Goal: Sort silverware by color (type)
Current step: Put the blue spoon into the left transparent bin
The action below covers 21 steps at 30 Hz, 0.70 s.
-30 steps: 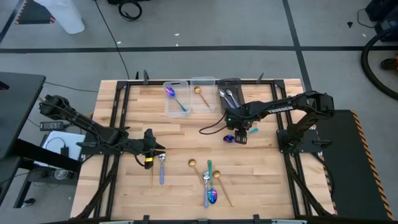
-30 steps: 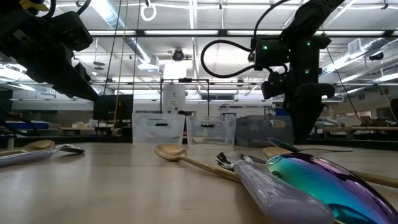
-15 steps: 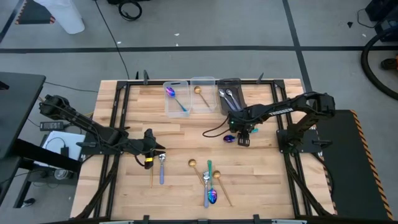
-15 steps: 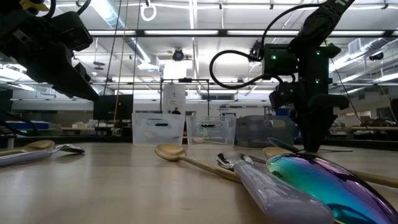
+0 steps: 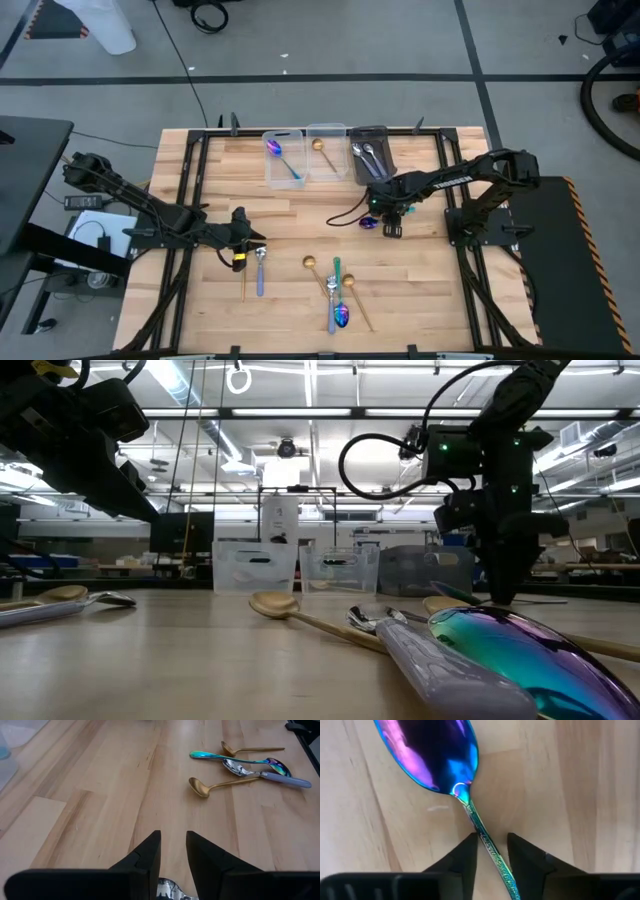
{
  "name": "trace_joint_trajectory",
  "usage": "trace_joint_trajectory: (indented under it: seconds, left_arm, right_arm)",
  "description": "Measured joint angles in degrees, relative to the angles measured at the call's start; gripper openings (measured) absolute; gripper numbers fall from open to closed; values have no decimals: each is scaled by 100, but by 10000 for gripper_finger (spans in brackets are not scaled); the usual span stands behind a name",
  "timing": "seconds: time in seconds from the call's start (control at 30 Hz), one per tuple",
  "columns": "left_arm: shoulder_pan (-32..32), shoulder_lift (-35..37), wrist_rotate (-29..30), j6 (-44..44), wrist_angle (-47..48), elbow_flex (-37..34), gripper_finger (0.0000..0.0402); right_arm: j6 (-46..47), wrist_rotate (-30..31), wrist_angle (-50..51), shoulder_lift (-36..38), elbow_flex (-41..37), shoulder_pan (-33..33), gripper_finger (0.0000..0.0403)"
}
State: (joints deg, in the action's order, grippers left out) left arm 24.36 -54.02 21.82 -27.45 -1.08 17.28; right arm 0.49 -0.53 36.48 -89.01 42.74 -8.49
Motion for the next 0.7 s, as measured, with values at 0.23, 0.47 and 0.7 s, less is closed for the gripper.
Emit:
trace_joint_trajectory:
  seconds: [0.23,0.47,0.7]
  left_arm:
    - [-2,0,0,0,0,0,100]
    - [-2,0,0,-3,-2,0,100]
    - [0,0,0,-8,-34,0,100]
  right_arm:
    - [226,-306,-10,-7,-4,-4,24]
    - [545,-278,-8,-11,7,-2,18]
    - [732,-315,-51,-44,308,11,16]
